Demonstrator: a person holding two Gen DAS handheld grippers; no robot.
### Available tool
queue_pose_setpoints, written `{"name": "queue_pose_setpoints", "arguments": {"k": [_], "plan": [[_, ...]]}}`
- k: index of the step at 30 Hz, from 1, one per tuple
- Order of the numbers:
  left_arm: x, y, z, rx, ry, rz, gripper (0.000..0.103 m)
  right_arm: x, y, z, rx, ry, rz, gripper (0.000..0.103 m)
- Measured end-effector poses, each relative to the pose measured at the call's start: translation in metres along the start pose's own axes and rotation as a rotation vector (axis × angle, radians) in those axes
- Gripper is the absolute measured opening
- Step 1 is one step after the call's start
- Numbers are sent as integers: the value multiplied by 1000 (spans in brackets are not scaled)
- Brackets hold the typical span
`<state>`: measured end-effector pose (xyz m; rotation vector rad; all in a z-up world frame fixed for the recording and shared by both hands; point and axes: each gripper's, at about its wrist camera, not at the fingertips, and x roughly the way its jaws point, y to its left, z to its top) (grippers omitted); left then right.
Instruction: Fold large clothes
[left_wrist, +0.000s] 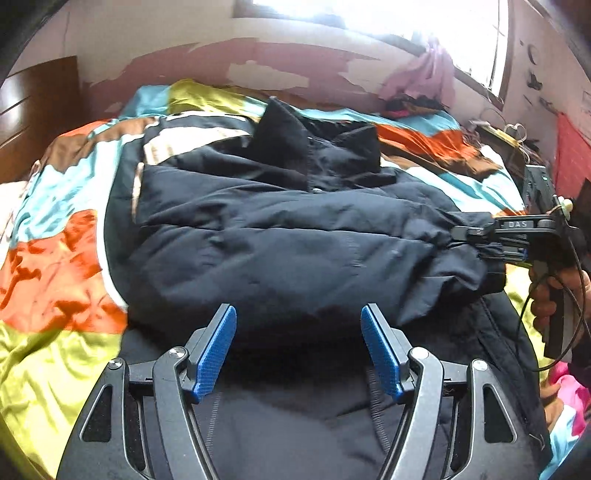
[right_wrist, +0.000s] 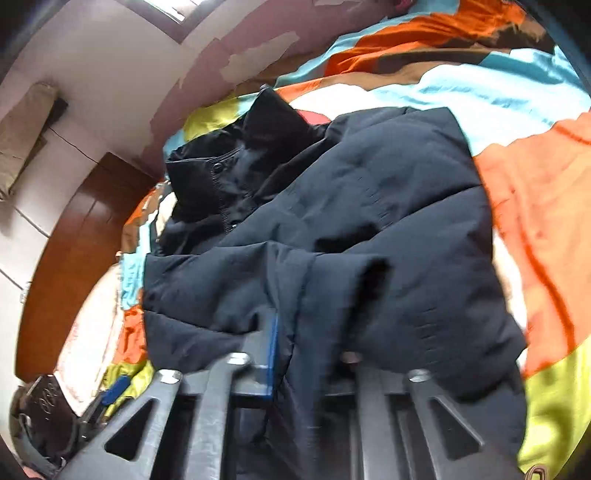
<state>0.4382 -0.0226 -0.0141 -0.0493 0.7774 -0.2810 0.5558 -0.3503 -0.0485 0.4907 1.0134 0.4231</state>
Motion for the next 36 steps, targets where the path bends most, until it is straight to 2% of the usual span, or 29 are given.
{"name": "queue_pose_setpoints", "arguments": {"k": [2,6,10,13,14,17,21,25,27,31,36], "plan": [[-1,5,-1,-4,-7,14,64,-8,7,4,-62,-44,-25,10],[0,13,1,-22,-16,25,64,-22,31,14,-226,-141,-139,10],[11,14,12,-28,-33,20,64,-11,32,16,-316,-183,-285,10],[26,10,21,-16,-41,-4,64,15,18,9,-350,-161,-364,15],[31,8,24,-11,-46,-13,64,20,13,7,-351,-160,-378,23],[50,-2,34,12,-55,-46,64,20,2,1,-321,-204,-364,31],[72,-19,46,59,-102,-75,64,17,0,0,-325,-247,-351,32],[120,-20,50,57,-9,-22,64,23,3,-4,-368,-270,-380,37],[136,-17,47,45,12,-7,64,28,3,-5,-387,-270,-394,38],[155,-15,44,42,14,7,66,38,-1,-4,-390,-262,-397,40],[159,-10,41,40,8,-12,67,45,-11,-3,-365,-243,-384,43]]}}
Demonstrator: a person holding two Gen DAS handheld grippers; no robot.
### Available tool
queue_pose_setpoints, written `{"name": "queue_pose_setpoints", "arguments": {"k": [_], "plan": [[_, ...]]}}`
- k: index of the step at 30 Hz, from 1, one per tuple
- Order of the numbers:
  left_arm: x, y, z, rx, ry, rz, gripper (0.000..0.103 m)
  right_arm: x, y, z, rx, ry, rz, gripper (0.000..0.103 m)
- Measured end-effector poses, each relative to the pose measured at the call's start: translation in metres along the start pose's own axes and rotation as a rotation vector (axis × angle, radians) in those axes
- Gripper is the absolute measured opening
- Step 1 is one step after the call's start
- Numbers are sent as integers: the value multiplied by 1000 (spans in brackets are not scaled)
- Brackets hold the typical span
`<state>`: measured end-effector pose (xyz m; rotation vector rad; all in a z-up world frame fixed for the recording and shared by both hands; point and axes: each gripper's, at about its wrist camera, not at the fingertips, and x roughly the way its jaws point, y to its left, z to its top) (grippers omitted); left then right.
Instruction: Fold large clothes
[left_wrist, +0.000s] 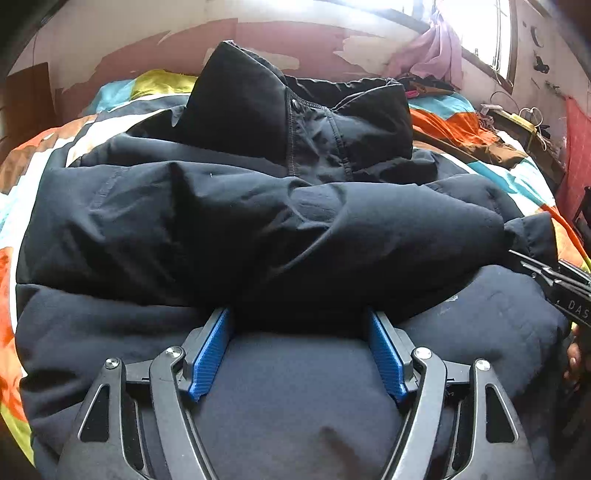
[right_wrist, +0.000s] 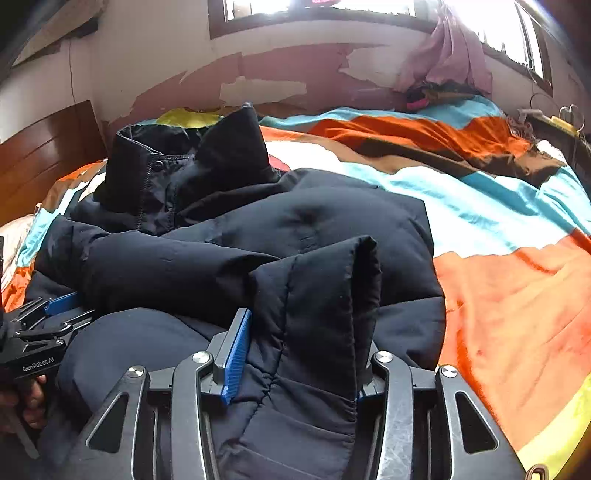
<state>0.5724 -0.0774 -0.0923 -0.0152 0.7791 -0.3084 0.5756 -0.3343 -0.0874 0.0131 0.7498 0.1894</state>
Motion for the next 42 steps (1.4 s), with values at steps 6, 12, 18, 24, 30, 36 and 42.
{"name": "queue_pose_setpoints", "arguments": {"k": [6,12,18,24,30,36,42], "plan": [[-43,11,0,-30,-15,-63,67,-16,-3,1,24,-22,46,70],[-98,60,-7,-129,-98,12,76,-53,10,1,-21,-81,-9,85],[-105,137,-13,-356,-94,185,76,-97,33,-5,-78,-153,-24,90],[-72,194,-13,-561,17,190,76,-113,60,-2,-158,-146,31,92],[-82,189,-5,-528,15,179,76,-113,78,5,-203,-127,98,92],[-105,164,29,-434,-25,116,76,-103,77,22,-191,-98,142,93],[-89,129,97,-314,-31,42,76,-73,73,71,-203,-96,134,93]]}}
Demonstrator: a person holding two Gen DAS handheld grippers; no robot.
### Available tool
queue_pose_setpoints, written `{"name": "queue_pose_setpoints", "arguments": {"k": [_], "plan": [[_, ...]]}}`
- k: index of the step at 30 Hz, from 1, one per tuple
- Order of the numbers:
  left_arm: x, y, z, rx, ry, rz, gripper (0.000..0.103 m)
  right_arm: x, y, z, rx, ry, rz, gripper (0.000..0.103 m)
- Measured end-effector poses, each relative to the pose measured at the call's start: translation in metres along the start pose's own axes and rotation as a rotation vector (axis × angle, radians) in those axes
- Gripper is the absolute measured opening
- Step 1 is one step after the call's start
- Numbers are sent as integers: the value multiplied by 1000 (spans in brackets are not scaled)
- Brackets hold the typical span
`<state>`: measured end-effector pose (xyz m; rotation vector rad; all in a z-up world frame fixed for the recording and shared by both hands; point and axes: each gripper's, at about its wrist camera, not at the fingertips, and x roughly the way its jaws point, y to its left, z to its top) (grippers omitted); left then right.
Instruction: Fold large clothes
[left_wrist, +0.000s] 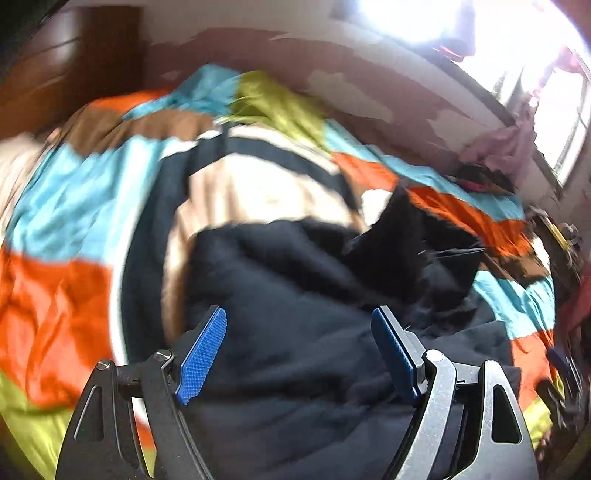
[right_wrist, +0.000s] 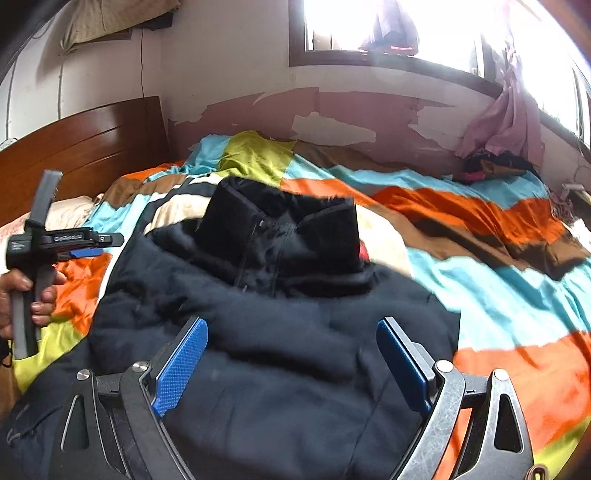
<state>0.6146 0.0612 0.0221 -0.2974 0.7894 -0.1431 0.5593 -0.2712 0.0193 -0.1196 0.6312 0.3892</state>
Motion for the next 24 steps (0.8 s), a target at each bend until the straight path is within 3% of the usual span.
{"name": "queue_pose_setpoints", "arguments": {"k": [7,15,19,20,22,24], "plan": [[59,-66,62,152,-2,0,76,72,-35,60,87,3,-26,93],[112,-96,80,240,-35,101,76,145,-78,95,279,38,-33,92],[126,-94,81,246,-42,125,75,166,-85,98,316,59,-39,75],[128,-94,83,248,-41,123,72,171,-86,99,326,65,-39,63],[133,-92,84,243,-32,120,56,176,-88,97,355,74,-35,51],[132,-90,84,226,-13,112,29,180,-88,97,374,82,-27,43]]}}
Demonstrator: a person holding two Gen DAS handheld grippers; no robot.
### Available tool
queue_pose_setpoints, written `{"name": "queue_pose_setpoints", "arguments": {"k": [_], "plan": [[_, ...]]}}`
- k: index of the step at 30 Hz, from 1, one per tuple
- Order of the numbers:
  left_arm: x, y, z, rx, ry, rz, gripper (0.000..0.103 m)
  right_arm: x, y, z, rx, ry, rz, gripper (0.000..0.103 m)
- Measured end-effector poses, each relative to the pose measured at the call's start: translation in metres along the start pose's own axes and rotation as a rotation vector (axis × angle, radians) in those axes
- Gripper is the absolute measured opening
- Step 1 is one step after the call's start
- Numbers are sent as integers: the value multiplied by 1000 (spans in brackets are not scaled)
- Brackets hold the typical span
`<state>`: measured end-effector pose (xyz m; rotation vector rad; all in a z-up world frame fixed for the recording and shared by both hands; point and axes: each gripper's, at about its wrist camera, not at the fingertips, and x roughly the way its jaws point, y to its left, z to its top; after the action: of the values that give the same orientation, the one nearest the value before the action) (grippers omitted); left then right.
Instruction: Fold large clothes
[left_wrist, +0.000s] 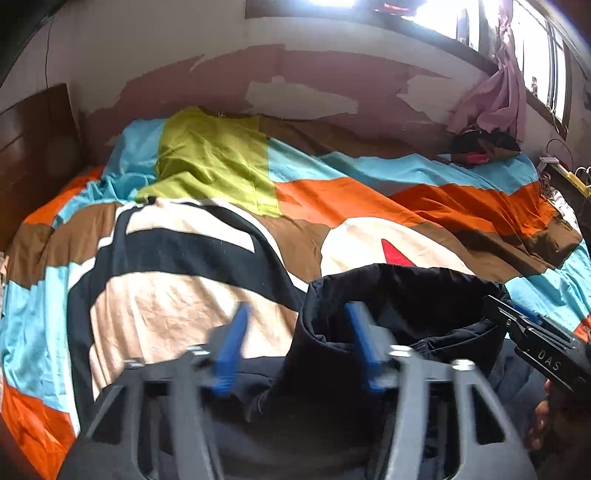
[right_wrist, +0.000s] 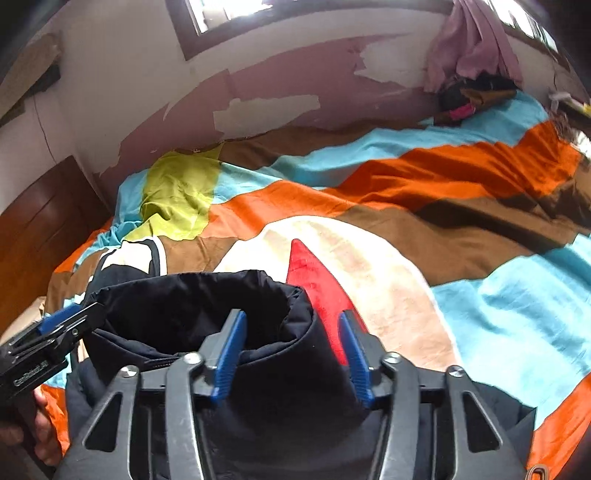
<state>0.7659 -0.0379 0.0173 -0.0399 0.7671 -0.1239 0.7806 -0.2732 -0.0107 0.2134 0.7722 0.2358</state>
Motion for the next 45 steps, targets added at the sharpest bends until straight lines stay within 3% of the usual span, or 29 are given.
{"name": "queue_pose_setpoints", "arguments": {"k": [1,2,7,13,20,23,29,37,42,43,45], "plan": [[1,3,-1,-14,9,-14,24,0,-1,-1,8,3,2,32],[-1,7,-3,-43,14,-40,15,-2,-2,-3,16,3,5,30],[-26,11,-11,-79,-12,-70,7,-23,3,-8,-8,-14,11,16],[-87,20,-35,-84,-117,-126,4,-80,16,-23,-80,-88,61,12],[-163,29,-107,-54,-246,-203,3,-166,18,-90,-182,-202,104,8],[-156,27,-135,-42,-214,-182,3,-174,22,-124,-259,-208,51,7],[-112,20,-174,-50,-138,-149,3,-127,11,-162,-277,-115,-55,6],[-65,21,-202,-50,-105,-158,3,-80,-12,-188,-241,-73,-70,6],[-66,14,-201,-9,-98,-111,6,-73,-22,-188,-184,-58,-25,7],[-72,13,-200,10,-77,-100,9,-78,-22,-188,-183,-63,-9,10],[-80,17,-197,22,-14,-106,32,-91,-22,-184,-184,-47,-16,19]]}}
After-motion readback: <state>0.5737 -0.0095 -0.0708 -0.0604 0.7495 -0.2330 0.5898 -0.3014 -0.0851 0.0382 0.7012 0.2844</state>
